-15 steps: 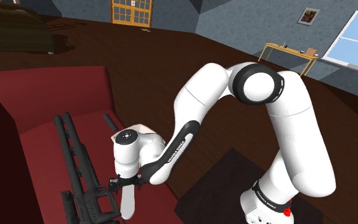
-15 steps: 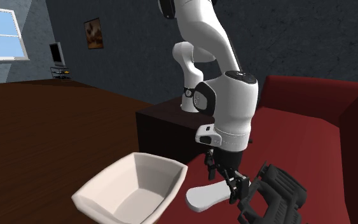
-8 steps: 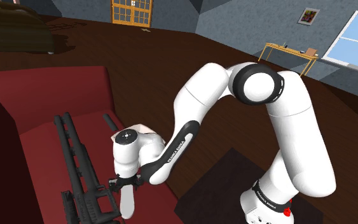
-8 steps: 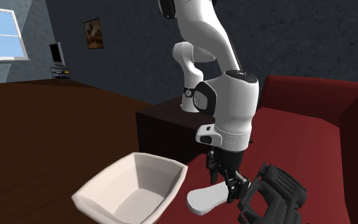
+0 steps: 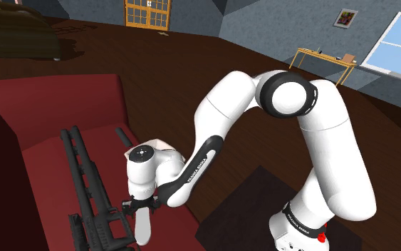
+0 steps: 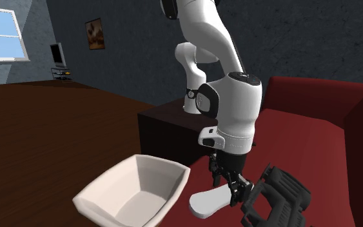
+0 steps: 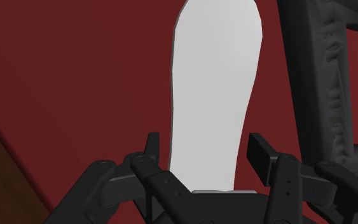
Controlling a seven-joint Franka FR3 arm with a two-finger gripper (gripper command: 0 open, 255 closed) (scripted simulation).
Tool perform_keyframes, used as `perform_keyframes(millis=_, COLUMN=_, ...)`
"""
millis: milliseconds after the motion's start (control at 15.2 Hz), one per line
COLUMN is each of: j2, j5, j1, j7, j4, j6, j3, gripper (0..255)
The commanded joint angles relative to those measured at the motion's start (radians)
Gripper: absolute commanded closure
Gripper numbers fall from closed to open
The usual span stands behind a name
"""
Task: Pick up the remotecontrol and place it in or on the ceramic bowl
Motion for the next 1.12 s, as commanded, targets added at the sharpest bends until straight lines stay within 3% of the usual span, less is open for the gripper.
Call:
perform_keyframes(millis=0, j2=0.001, j5=0.000, j1=0.000, j7=-0.001, j4=-0.003, j6=-0.001, j3=0.000, gripper=255)
perform_keyframes(millis=1056, j2=-0.190, j5=0.104, j1=-0.083, j7=-0.074, j4=-0.072, j6=-0.124, j3=0.108, gripper=255)
